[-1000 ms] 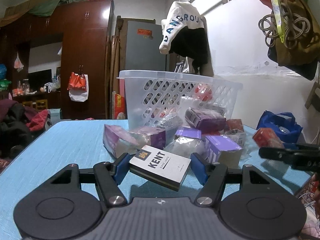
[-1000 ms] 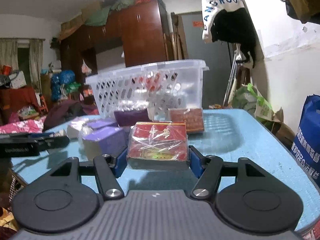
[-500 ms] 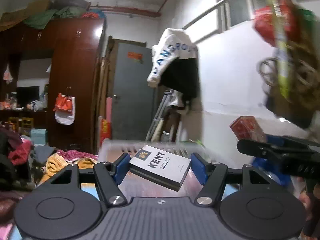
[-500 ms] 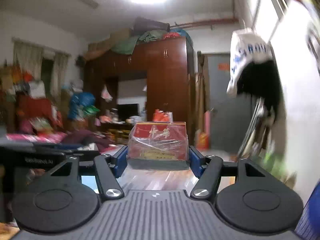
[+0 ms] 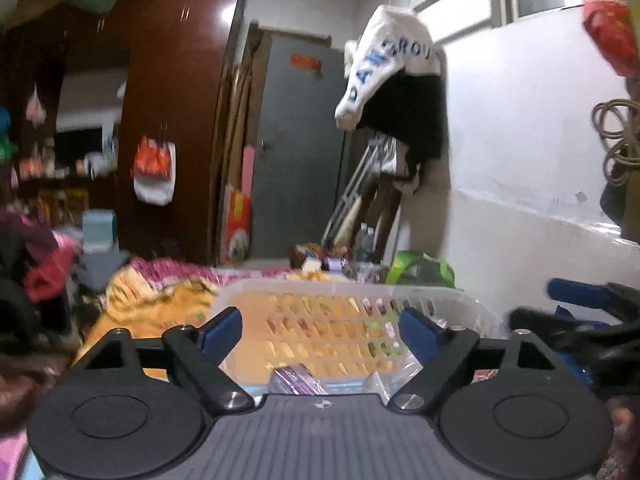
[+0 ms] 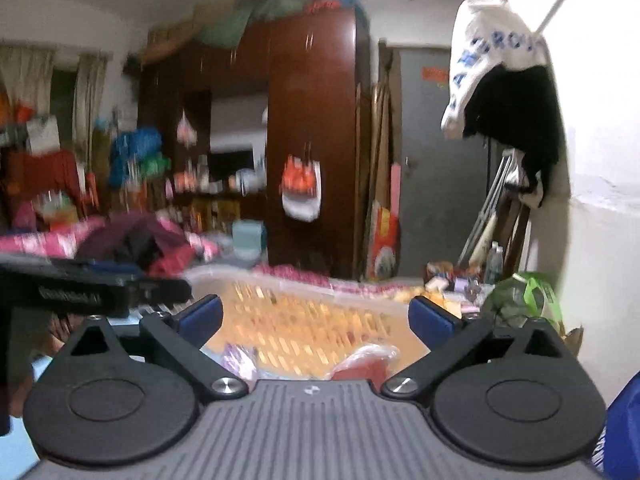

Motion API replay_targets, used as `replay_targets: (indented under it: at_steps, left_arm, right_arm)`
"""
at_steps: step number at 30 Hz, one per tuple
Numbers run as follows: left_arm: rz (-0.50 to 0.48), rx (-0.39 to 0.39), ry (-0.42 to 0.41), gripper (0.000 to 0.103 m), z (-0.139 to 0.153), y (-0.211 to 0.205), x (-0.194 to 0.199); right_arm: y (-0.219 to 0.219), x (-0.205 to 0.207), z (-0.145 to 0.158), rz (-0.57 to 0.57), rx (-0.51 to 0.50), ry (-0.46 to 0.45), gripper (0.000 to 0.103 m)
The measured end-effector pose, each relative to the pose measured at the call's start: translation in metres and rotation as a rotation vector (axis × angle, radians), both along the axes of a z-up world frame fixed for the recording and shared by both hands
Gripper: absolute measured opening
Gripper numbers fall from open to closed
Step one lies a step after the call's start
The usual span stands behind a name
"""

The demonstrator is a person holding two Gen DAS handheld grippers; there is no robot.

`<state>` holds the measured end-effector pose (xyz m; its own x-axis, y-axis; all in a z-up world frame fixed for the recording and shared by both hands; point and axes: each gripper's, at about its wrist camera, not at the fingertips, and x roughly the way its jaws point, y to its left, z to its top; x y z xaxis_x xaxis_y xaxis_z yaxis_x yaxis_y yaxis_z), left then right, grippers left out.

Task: Organize objects
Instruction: 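Carry both boxes over the white basket and open both tools to drop them, then grasp the maroon gold-printed box with the right tool while the left tool grasps a pink bagged item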

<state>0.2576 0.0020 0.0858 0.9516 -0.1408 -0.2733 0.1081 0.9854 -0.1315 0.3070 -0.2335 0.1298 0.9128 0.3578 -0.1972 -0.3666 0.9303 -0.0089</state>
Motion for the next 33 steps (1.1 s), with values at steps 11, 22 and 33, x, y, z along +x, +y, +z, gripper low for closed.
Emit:
replay_targets:
  at_steps: [11, 22, 33]
  left_arm:
    - [0.021, -0.006, 0.097, 0.096, -0.073, 0.046, -0.079]
    - [0.087, -0.082, 0.212, 0.095, -0.099, 0.066, -0.056]
    - [0.222, 0.022, 0.28, 0.061, -0.098, 0.053, -0.058]
  right_arm:
    - [-0.041, -0.025, -0.079, -0.038, -0.023, 0.247, 0.091]
    - [-0.029, 0.007, -0.11, 0.019, 0.031, 0.38, 0.064]
    - [-0.056, -0.046, -0.11, -0.016, 0.072, 0.279, 0.064]
